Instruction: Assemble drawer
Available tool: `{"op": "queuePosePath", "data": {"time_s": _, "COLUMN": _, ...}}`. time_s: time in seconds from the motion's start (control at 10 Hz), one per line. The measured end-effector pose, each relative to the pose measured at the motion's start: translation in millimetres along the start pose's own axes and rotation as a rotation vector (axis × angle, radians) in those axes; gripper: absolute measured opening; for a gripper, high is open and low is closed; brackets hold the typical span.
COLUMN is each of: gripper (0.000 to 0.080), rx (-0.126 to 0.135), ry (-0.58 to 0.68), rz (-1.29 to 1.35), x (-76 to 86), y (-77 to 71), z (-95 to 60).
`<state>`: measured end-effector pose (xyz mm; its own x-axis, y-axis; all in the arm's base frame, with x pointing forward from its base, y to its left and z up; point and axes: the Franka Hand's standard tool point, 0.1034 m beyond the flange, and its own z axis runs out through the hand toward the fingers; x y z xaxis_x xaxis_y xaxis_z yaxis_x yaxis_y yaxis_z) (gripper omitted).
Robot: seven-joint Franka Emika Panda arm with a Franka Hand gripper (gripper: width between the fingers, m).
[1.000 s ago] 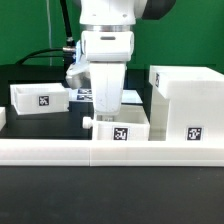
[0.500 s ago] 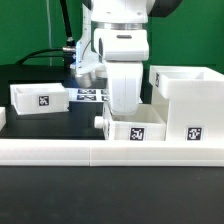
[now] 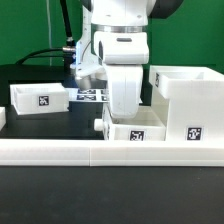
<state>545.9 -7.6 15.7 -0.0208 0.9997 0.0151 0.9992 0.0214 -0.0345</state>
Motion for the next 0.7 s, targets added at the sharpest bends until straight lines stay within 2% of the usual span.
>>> {"op": "queuePosePath", "data": {"time_s": 0.2, "gripper": 0.0041, "rx": -0.006, "ry": 0.001, "rz": 0.003, "x": 1.2, "y": 0.6, "z": 1.0}}
{"op": "queuePosePath", "data": {"time_s": 0.3, "gripper": 0.0041, "rx": -0.023, "ry": 0.003, "rz": 0.004, "x": 1.4, "y": 1.8, "z": 1.6}}
{"op": "queuePosePath", "data": {"time_s": 0.4, "gripper": 0.0041, "rx": -0.016, "ry": 0.003, "rz": 0.004, "x": 1.3, "y": 0.8, "z": 2.9}}
{"op": "queuePosePath", "data": {"time_s": 0.5, "gripper": 0.0041, "rx": -0.048, "ry": 0.006, "rz": 0.011, "x": 2.1, "y": 2.2, "z": 3.7}}
{"op": "queuePosePath", "data": {"time_s": 0.6, "gripper": 0.0042, "rx": -0.13, "ry": 0.016, "rz": 0.023, "x": 3.9, "y": 1.4, "z": 5.9}}
{"op": "queuePosePath", "data": {"time_s": 0.7, "gripper": 0.0042, "rx": -0.17, "ry": 0.022, "rz": 0.04, "x": 5.6, "y": 1.5, "z": 6.2}}
